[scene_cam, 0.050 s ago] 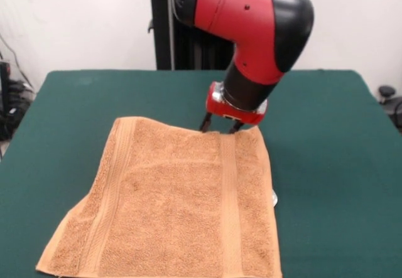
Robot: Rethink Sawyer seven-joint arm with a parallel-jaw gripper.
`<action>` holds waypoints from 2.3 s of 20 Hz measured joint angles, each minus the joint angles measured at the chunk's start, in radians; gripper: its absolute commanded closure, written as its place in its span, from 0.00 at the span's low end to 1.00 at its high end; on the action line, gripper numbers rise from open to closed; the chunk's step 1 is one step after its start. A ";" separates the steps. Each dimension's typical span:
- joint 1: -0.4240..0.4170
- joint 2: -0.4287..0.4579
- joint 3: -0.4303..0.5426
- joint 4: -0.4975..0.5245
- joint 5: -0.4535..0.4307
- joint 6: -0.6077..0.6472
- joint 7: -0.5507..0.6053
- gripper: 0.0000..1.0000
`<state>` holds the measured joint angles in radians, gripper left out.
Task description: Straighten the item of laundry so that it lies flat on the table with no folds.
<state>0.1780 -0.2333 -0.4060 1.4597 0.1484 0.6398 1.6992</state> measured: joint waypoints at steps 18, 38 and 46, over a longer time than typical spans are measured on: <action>0.012 -0.349 -0.060 0.024 -0.002 0.377 0.000 0.00; -0.010 -0.257 -0.057 -0.061 -0.007 0.376 0.000 0.00; -0.010 -0.189 -0.057 -0.129 -0.007 0.376 0.000 0.00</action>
<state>0.1679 -0.4224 -0.4629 1.3308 0.1416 1.0160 1.6993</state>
